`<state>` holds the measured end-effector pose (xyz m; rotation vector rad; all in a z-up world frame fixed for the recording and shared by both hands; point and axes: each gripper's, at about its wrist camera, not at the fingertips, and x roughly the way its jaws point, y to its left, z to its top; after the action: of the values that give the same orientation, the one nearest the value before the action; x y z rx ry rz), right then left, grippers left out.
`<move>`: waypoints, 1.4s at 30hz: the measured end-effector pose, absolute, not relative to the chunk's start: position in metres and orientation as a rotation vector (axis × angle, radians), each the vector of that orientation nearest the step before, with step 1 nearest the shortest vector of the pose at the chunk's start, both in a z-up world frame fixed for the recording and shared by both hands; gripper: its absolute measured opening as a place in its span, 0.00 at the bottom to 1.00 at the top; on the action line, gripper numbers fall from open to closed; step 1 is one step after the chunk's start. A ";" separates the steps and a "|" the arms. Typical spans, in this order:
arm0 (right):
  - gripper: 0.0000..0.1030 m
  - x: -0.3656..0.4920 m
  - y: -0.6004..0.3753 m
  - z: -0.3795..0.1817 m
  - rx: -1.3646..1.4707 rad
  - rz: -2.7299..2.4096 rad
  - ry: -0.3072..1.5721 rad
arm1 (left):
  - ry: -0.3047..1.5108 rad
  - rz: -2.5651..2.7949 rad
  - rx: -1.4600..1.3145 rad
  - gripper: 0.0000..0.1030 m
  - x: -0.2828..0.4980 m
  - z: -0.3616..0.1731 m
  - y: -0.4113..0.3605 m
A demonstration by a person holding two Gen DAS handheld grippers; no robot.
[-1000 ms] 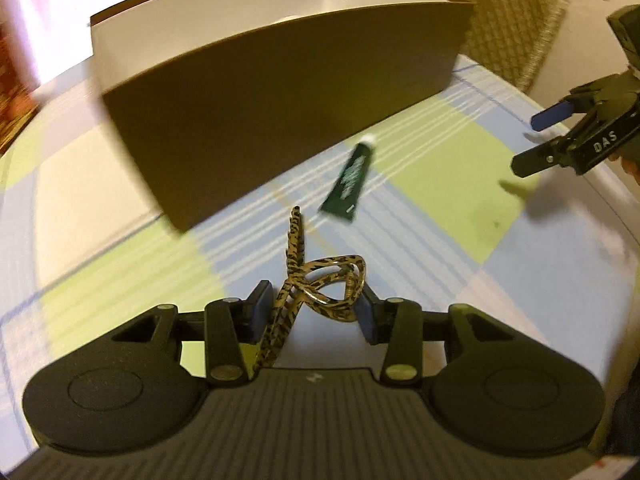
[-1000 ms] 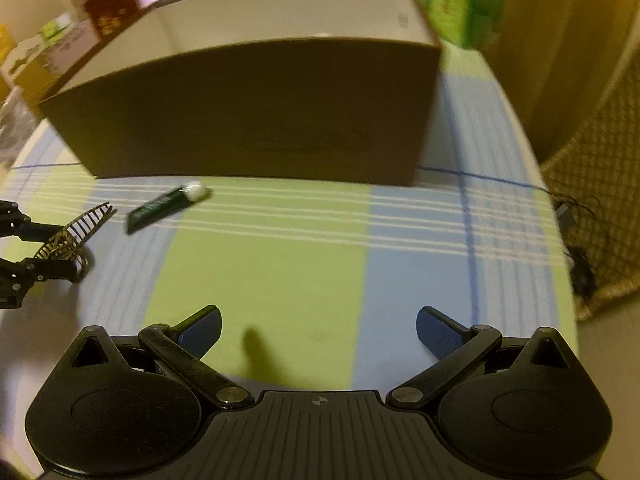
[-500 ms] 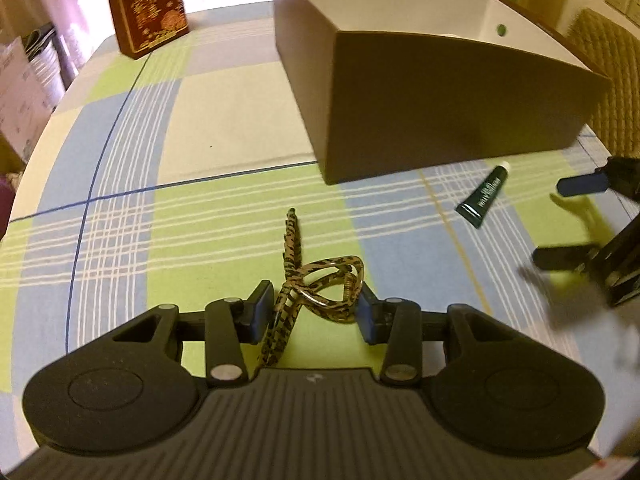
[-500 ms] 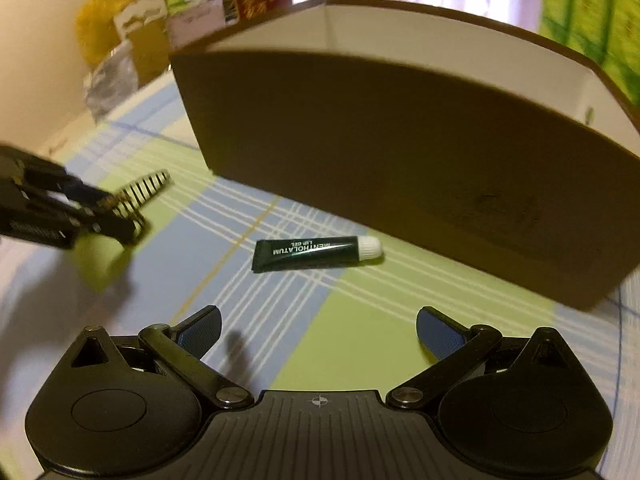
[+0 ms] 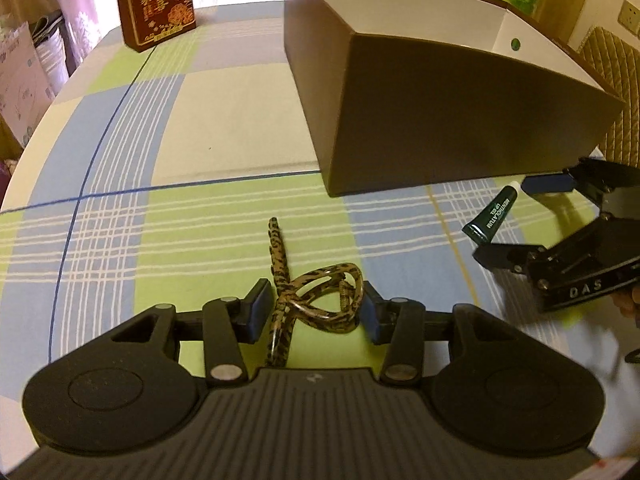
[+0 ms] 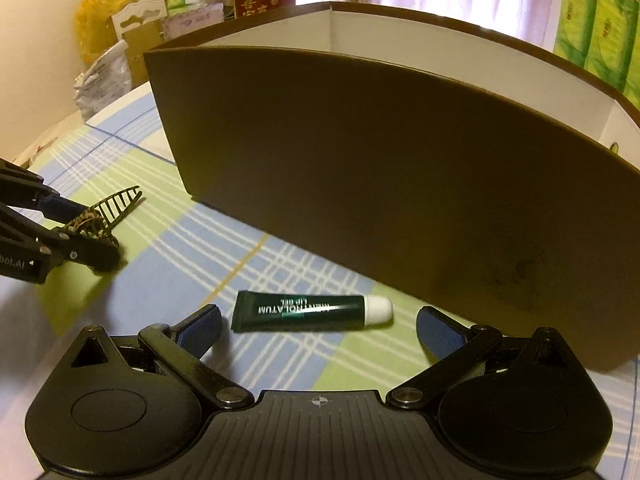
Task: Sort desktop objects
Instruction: 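Grasp the green lip gel tube with the right gripper, then carry the strap and lip gel tube over the box with both grippers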
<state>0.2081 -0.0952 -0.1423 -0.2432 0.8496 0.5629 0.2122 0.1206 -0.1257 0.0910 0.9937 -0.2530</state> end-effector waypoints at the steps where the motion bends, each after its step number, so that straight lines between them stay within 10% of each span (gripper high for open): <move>1: 0.96 0.209 -0.095 -0.142 -0.242 0.561 0.849 | 0.993 -0.253 0.093 0.41 0.213 -0.126 0.120; 4: 0.79 0.211 -0.098 -0.140 -0.237 0.563 0.830 | 0.990 -0.252 0.091 0.40 0.213 -0.127 0.120; 42: 0.79 0.132 -0.185 -0.104 -0.150 0.440 0.946 | 1.022 -0.408 0.117 0.36 0.164 -0.102 0.059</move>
<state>0.1320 -0.1848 -0.1045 -0.1505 0.9462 0.4401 0.1636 0.0595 -0.1015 0.1172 1.0225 -0.4083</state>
